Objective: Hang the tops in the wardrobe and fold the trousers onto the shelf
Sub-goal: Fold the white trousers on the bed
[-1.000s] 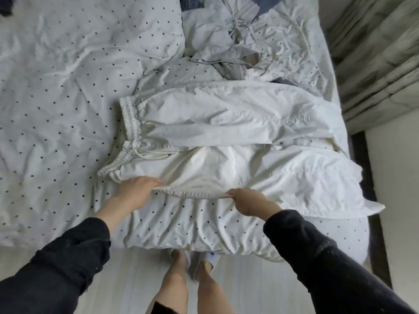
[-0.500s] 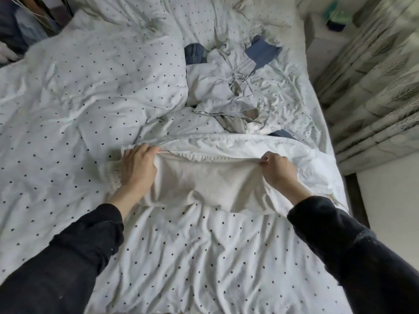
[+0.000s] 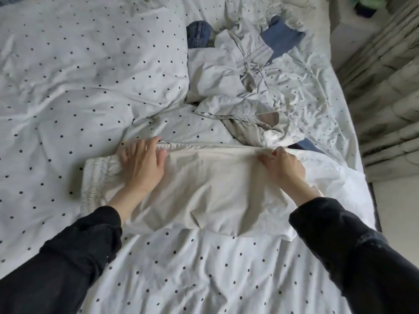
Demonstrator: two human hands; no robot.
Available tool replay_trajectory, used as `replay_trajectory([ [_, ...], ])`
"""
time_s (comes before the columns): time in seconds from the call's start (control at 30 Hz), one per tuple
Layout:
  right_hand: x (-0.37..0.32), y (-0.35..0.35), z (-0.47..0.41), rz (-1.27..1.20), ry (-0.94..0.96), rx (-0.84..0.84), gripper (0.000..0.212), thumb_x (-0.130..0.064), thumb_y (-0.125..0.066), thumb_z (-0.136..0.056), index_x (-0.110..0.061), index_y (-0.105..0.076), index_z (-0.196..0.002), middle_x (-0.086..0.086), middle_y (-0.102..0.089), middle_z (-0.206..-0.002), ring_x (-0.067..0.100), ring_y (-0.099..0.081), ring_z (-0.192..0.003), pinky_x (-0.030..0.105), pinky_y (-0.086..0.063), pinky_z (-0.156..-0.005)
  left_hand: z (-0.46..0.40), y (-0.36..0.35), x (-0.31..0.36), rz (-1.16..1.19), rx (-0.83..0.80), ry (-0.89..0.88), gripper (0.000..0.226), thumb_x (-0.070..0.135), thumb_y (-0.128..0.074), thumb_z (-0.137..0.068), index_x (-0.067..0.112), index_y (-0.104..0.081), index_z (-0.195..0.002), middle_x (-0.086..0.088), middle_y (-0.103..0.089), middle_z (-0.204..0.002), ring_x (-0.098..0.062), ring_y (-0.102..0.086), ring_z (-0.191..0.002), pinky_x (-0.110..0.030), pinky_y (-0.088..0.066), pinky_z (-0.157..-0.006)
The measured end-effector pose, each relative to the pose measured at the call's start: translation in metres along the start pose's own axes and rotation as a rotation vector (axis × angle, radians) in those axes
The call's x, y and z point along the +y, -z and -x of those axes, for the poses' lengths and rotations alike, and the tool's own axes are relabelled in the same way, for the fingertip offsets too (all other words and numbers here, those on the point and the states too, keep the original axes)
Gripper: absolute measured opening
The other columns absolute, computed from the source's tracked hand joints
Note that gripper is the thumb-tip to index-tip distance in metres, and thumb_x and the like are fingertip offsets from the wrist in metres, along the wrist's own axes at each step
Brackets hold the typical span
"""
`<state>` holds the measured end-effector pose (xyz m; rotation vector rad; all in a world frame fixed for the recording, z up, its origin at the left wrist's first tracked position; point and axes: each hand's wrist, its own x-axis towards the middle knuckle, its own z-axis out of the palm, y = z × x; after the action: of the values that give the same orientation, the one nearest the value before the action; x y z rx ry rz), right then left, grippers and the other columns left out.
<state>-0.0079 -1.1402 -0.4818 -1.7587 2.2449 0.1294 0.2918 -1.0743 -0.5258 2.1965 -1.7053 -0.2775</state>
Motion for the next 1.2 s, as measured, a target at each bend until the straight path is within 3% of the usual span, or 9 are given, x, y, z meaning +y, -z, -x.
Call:
replay_trajectory([
  [0.17,0.015,0.004,0.014,-0.073,0.090,-0.051,0.039,-0.043,-0.047,-0.094,-0.009,-0.051,-0.112,0.015,-0.060,-0.117,0.033,-0.054,-0.109,0.037,-0.036,-0.081,0.030,-0.008,0.080,0.104,-0.269,-0.236,0.068,0.055,-0.010,-0.087,0.027,-0.027,-0.147,-0.001,-0.013,-0.158,-0.019,-0.002,-0.146,-0.052,0.011,-0.111],
  [0.27,0.046,0.015,0.024,-0.050,0.203,-0.056,0.038,-0.041,-0.046,-0.095,-0.014,-0.054,-0.120,0.008,-0.056,-0.124,0.027,-0.048,-0.119,0.039,-0.032,-0.094,0.050,-0.023,0.128,-0.013,-0.338,-0.372,0.069,0.056,-0.008,-0.087,0.028,-0.025,-0.148,-0.003,-0.007,-0.158,-0.024,0.006,-0.145,-0.061,0.010,-0.110],
  [0.47,0.155,0.038,0.034,-0.141,0.372,0.100,0.029,-0.032,-0.058,-0.092,-0.013,-0.065,-0.113,0.006,-0.057,-0.123,0.028,-0.049,-0.118,0.041,-0.034,-0.093,0.081,-0.053,0.221,-0.085,-0.469,-0.396,0.064,0.059,0.014,-0.075,0.039,0.024,-0.135,0.005,0.022,-0.155,-0.016,0.025,-0.141,-0.051,0.016,-0.110],
  [0.63,0.261,0.032,0.041,-0.230,0.365,0.132,0.022,-0.032,-0.061,-0.088,-0.012,-0.069,-0.085,0.007,-0.063,-0.090,0.031,-0.061,-0.086,0.037,-0.040,-0.075,0.102,-0.071,0.302,-0.089,-0.472,-0.564,0.078,0.059,0.007,-0.078,0.032,-0.007,-0.150,0.007,0.013,-0.157,-0.010,0.023,-0.139,-0.050,0.019,-0.110],
  [0.73,0.302,0.015,0.056,-0.320,0.345,0.104,0.042,-0.051,-0.045,-0.082,-0.014,-0.065,-0.082,0.000,-0.060,-0.084,0.025,-0.061,-0.078,0.033,-0.038,-0.070,0.113,-0.078,0.325,-0.242,-0.499,-0.724,0.054,0.027,-0.033,-0.093,0.029,-0.029,-0.146,-0.003,-0.004,-0.159,-0.020,0.011,-0.145,-0.059,0.015,-0.109],
  [0.8,0.314,0.002,0.070,-0.354,0.369,0.106,0.047,-0.059,-0.045,-0.081,-0.015,-0.062,-0.082,-0.002,-0.058,-0.083,0.023,-0.060,-0.076,0.034,-0.041,-0.067,0.118,-0.079,0.334,-0.346,-0.467,-0.852,0.081,-0.005,-0.063,-0.064,0.026,-0.047,-0.137,-0.012,-0.027,-0.153,-0.031,-0.018,-0.143,-0.066,-0.002,-0.105],
  [0.93,0.317,-0.006,0.080,-0.325,0.435,-0.025,0.074,-0.080,-0.034,-0.076,-0.014,-0.060,-0.096,-0.001,-0.059,-0.096,0.022,-0.061,-0.087,0.037,-0.046,-0.074,0.118,-0.083,0.335,-0.376,-0.416,-0.931,0.093,-0.009,-0.071,-0.038,0.028,-0.053,-0.121,-0.007,-0.058,-0.119,-0.026,-0.057,-0.110,-0.057,-0.020,-0.104],
  [1.07,0.317,0.003,0.077,-0.326,0.444,-0.215,0.090,-0.087,-0.033,-0.064,-0.024,-0.051,-0.125,-0.006,-0.053,-0.123,0.016,-0.050,-0.115,0.034,-0.038,-0.095,0.111,-0.083,0.352,-0.206,-0.333,-0.905,0.059,-0.001,-0.077,-0.048,0.026,-0.061,-0.098,0.003,-0.063,-0.089,-0.020,-0.065,-0.080,-0.038,-0.027,-0.087],
  [1.2,0.317,0.011,0.078,-0.393,0.352,-0.300,0.083,-0.083,-0.043,-0.065,-0.025,-0.044,-0.125,-0.005,-0.054,-0.122,0.019,-0.052,-0.112,0.037,-0.040,-0.092,0.113,-0.087,0.387,-0.058,-0.413,-0.863,0.014,0.014,-0.064,-0.074,0.019,-0.070,-0.085,0.003,-0.069,-0.083,-0.022,-0.067,-0.073,-0.032,-0.046,-0.071],
])
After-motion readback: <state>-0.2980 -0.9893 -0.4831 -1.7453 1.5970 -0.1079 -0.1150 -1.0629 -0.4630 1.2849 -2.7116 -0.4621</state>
